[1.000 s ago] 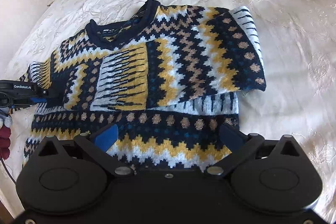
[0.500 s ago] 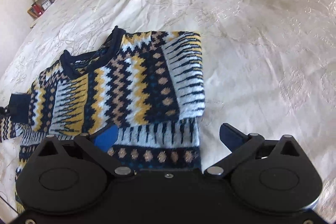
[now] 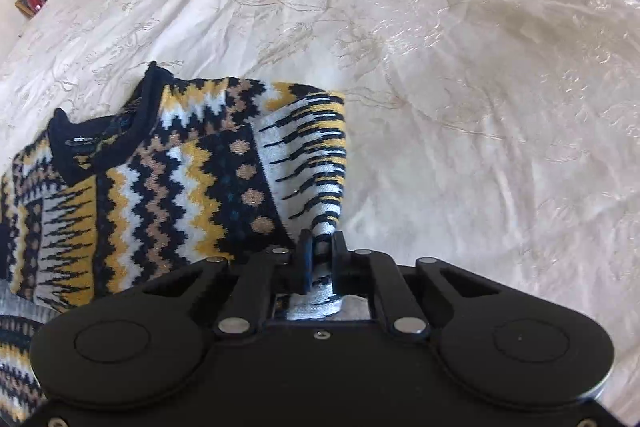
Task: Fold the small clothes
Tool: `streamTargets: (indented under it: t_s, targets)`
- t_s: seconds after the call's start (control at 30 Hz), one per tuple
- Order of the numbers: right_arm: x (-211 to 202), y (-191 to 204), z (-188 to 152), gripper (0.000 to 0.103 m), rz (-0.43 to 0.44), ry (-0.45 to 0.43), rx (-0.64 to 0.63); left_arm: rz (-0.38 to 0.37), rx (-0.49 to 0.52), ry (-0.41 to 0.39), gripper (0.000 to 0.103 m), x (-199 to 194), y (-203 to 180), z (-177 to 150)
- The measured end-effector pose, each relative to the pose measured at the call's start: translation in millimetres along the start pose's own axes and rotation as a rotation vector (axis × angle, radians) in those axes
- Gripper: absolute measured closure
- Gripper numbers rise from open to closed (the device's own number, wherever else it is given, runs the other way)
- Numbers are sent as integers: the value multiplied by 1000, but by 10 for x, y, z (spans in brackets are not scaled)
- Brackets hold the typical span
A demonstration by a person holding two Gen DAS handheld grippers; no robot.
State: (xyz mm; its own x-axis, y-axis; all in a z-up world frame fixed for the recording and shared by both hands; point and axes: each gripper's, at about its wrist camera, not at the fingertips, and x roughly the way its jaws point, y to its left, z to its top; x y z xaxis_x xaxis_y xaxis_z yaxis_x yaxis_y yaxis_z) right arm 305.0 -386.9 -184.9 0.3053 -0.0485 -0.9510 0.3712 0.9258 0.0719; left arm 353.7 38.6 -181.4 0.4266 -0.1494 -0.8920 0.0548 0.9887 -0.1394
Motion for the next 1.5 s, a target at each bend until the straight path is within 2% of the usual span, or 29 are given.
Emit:
streamTargets:
  t_s: [0.1,0.17,0.2,0.23,0.3,0.33,0.43,0.5,0.6,0.67,0.77,0.83,0.93,1.0,1.07,1.17,1.23,1.37,1.5]
  targets:
    - [91,-146,-38,90,6,34,76,-2,-10,8,67,-41,26,-60]
    - [63,-165,-30,86,16,21,81,-11,-12,29,66,-59,35,-98]
    - [35,-160,-28,75,16,11,75,-16,-16,38,66,-77,39,-119]
    - [-7,-150,-28,56,6,-2,71,-19,-21,43,65,-101,42,-145]
    - [-105,-141,-50,35,13,-28,63,-25,-25,42,62,-171,35,-211]
    - [-155,-137,-72,29,25,-38,59,-30,-20,43,58,-208,24,-249]
    - [-310,-79,-171,26,47,-41,23,-43,2,51,45,-319,-31,-384]
    - [-398,-29,-265,22,65,-40,-7,-48,17,56,43,-394,-70,-489]
    - [-519,58,-426,17,90,-27,-45,-39,42,70,31,-485,-91,-654]
    - [-586,110,-557,12,113,-13,-64,-35,59,84,30,-527,-105,-787]
    - [-659,216,-780,11,123,17,-108,-30,114,116,30,-533,-161,-988]
    - [-650,287,-933,11,107,54,-153,-21,161,142,30,-502,-197,-1142]
    - [-547,379,-1257,10,60,161,-252,14,244,195,28,-419,-250,-1384]
    - [-488,396,-1456,7,35,205,-312,20,285,192,25,-415,-258,-1495]
    - [-520,384,-1581,4,31,203,-340,15,279,187,24,-440,-230,-1529]
    - [-597,372,-1582,4,27,220,-328,2,247,183,24,-476,-184,-1517]
    - [-706,412,-1531,4,37,183,-314,-7,227,171,24,-513,-151,-1519]
    - [-927,639,-1409,4,140,81,-297,-24,172,132,24,-643,-62,-1505]
    - [-894,1034,-1388,4,206,76,-306,-16,80,91,24,-774,165,-1489]
